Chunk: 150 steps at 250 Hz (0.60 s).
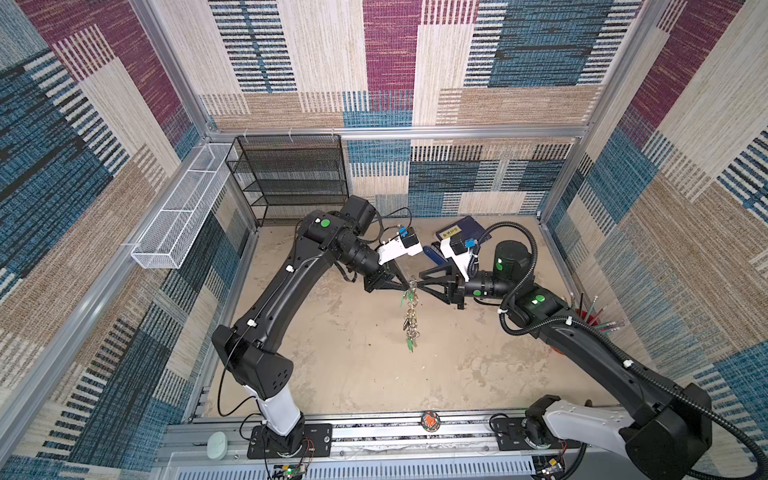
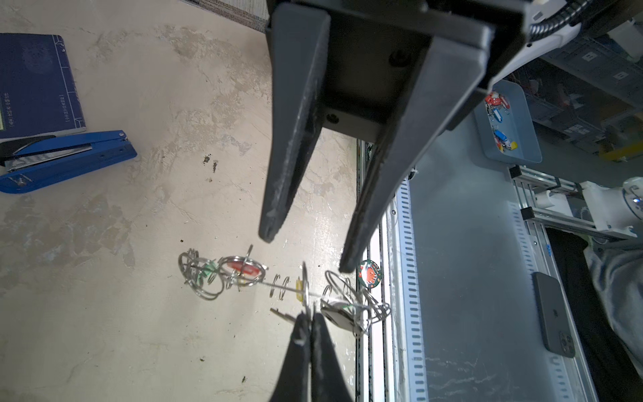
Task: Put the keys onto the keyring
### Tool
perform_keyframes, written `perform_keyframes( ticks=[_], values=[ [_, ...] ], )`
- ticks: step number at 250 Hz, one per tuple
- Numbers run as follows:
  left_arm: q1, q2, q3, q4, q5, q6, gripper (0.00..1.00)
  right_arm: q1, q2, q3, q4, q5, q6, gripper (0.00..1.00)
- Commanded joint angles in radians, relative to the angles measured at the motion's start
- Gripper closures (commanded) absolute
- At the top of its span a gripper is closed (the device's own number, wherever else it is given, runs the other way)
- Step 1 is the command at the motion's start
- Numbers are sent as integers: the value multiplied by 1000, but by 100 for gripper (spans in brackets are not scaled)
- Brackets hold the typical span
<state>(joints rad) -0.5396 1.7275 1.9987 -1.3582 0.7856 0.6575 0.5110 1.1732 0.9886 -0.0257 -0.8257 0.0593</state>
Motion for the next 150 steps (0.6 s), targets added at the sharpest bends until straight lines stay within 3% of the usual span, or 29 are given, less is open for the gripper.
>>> perform_keyframes(
  ticks=[1, 54, 150],
  values=[
    [0, -10, -5, 4, 28, 25, 100, 0, 22, 12, 1, -28, -6, 61],
    [-1, -18, -11, 7, 46, 28, 100, 11, 44, 23, 10, -63, -1, 55],
    [-4, -8, -6, 9, 45, 25, 100, 37, 67, 26, 15, -91, -4, 88]
  ],
)
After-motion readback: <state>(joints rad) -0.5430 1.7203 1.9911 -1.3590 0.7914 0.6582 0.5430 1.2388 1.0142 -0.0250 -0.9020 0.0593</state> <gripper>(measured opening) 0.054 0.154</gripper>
